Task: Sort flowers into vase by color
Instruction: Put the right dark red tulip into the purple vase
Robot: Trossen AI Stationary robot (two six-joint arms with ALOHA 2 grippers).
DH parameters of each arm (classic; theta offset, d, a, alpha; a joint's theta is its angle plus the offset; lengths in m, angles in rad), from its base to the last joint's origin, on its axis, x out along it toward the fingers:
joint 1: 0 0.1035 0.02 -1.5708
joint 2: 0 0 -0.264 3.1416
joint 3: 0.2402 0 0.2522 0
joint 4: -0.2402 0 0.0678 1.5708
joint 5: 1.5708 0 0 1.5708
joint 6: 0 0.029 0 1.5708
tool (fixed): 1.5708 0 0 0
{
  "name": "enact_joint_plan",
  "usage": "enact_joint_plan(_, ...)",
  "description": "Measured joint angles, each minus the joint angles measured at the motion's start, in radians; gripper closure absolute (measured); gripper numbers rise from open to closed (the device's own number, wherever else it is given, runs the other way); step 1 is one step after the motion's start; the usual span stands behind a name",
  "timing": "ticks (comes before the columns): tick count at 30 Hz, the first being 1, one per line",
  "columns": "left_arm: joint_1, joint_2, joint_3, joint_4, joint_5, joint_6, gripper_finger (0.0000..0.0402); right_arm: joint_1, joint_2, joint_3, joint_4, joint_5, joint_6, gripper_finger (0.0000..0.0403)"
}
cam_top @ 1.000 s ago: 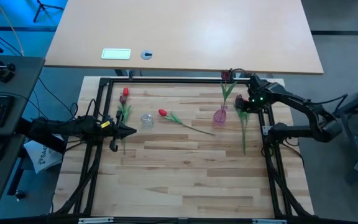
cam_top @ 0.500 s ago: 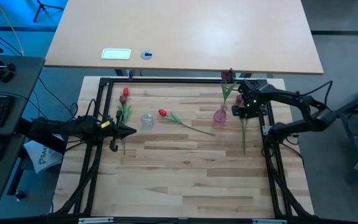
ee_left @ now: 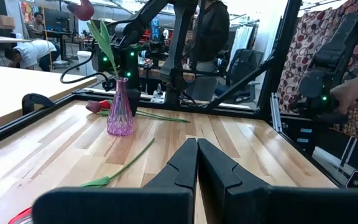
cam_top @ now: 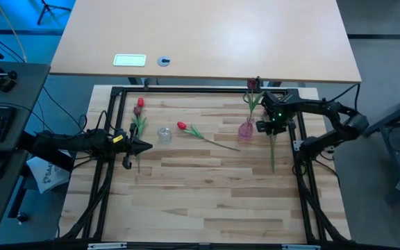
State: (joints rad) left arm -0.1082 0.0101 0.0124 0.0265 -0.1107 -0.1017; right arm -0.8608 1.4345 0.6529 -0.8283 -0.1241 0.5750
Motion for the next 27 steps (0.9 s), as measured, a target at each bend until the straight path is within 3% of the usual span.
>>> enact_joint_plan(4, 0.000, 0.000, 0.000, 0.000, 0.000, 0.000, 0.0401, 0.000, 0.005, -0.004, 0.002, 0.019, -0.021, 0.0284)
enact_joint_plan(10, 0.000, 0.000, 0.000, 0.000, 0.000, 0.000, 0.0402, -0.001, -0.007, -0.056, 0.015, 0.038, -0.028, 0.0390)
enact_joint_plan(15, 0.000, 0.000, 0.000, 0.000, 0.000, 0.000, 0.0402, 0.000, -0.092, -0.065, 0.018, 0.035, -0.034, 0.0393)
enact_joint_plan(23, 0.000, 0.000, 0.000, 0.000, 0.000, 0.000, 0.0401, 0.000, -0.388, 0.009, 0.042, -0.008, 0.063, 0.0400)
enact_joint_plan(27, 0.000, 0.000, 0.000, 0.000, 0.000, 0.000, 0.0402, -0.003, -0.508, 0.070, 0.042, 0.044, 0.093, 0.0401)
